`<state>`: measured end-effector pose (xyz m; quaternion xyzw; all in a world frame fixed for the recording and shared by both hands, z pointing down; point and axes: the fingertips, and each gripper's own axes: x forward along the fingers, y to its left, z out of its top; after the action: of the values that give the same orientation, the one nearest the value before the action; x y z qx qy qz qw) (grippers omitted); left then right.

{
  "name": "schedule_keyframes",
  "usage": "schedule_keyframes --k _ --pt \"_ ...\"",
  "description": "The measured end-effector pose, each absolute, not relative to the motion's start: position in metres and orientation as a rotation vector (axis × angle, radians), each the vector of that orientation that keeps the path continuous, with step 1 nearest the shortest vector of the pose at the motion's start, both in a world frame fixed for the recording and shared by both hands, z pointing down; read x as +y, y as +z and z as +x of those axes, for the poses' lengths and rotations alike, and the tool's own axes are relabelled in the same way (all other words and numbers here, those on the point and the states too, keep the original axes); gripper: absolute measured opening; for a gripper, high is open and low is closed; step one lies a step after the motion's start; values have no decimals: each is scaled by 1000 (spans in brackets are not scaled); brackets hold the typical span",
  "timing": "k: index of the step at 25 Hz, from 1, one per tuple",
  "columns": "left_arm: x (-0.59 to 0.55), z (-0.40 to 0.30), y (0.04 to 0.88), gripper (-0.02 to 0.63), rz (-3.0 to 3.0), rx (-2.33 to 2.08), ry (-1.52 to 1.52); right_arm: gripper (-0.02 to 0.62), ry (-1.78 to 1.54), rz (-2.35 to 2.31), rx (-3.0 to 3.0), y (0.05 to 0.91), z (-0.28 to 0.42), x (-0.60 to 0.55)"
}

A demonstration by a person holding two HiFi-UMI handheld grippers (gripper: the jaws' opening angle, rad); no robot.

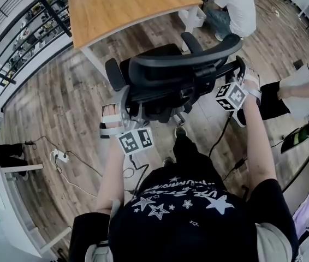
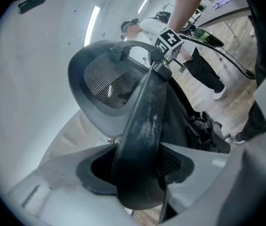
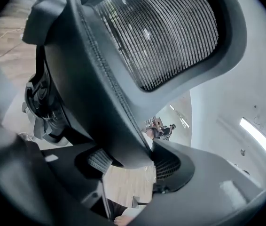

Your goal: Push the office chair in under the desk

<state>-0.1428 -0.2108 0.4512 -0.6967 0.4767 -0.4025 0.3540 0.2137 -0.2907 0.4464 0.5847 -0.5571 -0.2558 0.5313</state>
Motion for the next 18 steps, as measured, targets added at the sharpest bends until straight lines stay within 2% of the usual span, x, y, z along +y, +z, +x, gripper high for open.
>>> schedule_keyframes --k 18 --pt "-315 -147 448 235 -1849 1285 -1046 252 -653 1389 -1365 439 207 -408"
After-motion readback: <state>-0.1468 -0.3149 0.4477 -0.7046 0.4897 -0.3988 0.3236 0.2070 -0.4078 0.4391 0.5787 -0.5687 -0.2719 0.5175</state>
